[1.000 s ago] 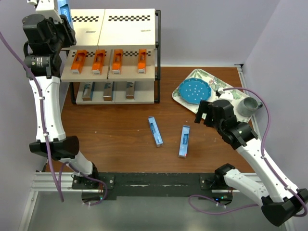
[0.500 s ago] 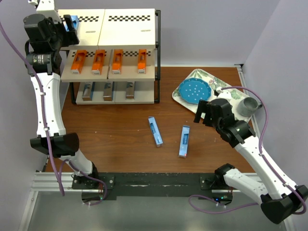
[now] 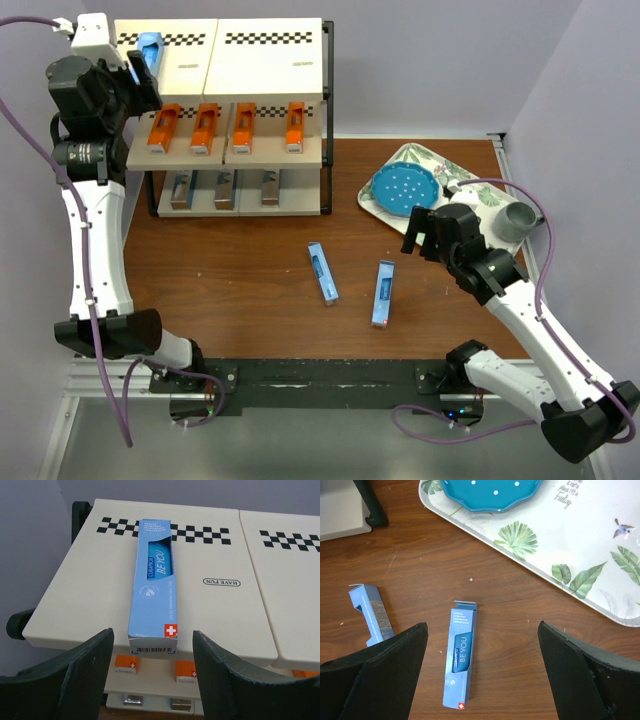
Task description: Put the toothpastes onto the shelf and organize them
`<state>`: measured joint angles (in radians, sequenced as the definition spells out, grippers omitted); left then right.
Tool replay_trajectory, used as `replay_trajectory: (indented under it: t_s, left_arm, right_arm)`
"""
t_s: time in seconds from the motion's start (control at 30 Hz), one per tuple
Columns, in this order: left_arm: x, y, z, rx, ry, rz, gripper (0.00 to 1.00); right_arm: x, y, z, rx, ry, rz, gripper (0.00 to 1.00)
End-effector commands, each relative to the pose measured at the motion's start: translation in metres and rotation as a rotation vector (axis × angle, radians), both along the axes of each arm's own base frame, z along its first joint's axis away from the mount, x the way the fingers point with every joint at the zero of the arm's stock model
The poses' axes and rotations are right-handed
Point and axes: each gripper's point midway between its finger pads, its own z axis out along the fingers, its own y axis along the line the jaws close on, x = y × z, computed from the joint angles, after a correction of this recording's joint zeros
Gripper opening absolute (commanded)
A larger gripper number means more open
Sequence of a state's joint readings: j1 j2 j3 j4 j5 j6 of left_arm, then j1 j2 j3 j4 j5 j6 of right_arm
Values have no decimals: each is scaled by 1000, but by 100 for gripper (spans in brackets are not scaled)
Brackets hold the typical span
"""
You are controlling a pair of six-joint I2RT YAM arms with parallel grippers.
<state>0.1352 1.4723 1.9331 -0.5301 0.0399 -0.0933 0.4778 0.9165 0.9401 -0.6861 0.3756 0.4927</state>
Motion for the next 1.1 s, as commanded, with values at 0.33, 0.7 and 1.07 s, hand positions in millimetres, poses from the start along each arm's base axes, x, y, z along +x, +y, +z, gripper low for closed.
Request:
replay_trajectory:
  t_s: [0.33, 0.7, 1.07]
  left_arm:
    - [13, 8, 13, 16, -80, 26, 49]
    - [27, 31, 10, 49, -75, 42, 41]
    - [31, 49, 10, 53, -76, -29, 41]
  right_arm:
    - [7, -2, 4, -21, -41, -2, 96]
    - [10, 0, 4, -29, -40, 5, 96]
    - [12, 1, 7, -32, -44, 9, 96]
